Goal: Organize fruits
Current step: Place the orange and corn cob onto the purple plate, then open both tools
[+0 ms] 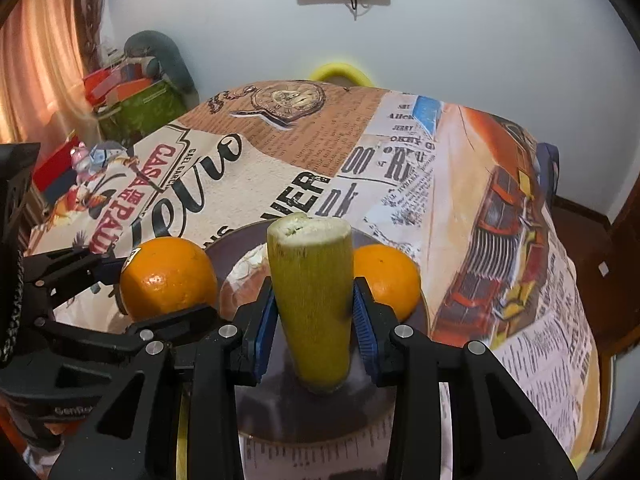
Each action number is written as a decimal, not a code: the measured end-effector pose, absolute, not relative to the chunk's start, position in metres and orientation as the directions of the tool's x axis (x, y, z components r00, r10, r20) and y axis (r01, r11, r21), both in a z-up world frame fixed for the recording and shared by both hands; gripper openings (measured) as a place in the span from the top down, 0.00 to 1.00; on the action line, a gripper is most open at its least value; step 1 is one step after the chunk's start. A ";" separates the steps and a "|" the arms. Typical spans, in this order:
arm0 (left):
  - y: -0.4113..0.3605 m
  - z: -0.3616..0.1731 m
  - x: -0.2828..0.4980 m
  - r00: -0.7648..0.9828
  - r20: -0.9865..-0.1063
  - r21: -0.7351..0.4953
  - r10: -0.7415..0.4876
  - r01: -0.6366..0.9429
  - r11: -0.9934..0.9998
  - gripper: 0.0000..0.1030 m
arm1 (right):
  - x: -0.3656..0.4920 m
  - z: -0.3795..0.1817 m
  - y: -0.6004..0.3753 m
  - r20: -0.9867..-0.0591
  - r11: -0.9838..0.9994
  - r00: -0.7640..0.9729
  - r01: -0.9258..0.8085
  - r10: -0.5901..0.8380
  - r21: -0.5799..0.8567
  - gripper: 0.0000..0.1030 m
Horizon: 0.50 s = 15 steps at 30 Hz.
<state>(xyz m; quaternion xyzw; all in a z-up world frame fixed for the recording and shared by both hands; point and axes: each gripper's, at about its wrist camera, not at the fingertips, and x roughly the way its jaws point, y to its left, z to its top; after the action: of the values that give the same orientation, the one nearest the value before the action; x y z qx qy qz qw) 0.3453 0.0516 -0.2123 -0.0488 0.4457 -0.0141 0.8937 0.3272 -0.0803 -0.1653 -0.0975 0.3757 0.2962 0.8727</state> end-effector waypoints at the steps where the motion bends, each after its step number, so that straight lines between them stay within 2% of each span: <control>1: 0.052 -0.213 0.347 0.599 -0.798 -0.101 -0.071 -0.017 0.995 0.34 | 0.329 -0.165 -0.079 -0.717 0.803 0.538 -0.593 0.444 0.053 0.68; 7: 0.046 -0.214 0.353 0.580 -0.813 -0.060 -0.055 0.010 0.998 0.34 | 0.338 -0.172 -0.085 -0.746 0.810 0.508 -0.581 0.431 0.073 0.68; 10: 0.042 -0.215 0.353 0.578 -0.815 -0.039 -0.040 0.015 0.999 0.34 | 0.337 -0.176 -0.091 -0.750 0.807 0.486 -0.580 0.448 0.106 0.63; 15: 0.045 -0.204 0.349 0.586 -0.806 -0.087 -0.078 0.013 0.996 0.31 | 0.329 -0.172 -0.096 -0.746 0.813 0.495 -0.573 0.445 0.105 0.63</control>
<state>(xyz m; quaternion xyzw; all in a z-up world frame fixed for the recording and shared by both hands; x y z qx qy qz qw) 0.3485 0.0446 -0.2036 -0.0358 0.4541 -0.0257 0.8899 0.3295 -0.0958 -0.1720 -0.0786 0.4062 0.2956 0.8611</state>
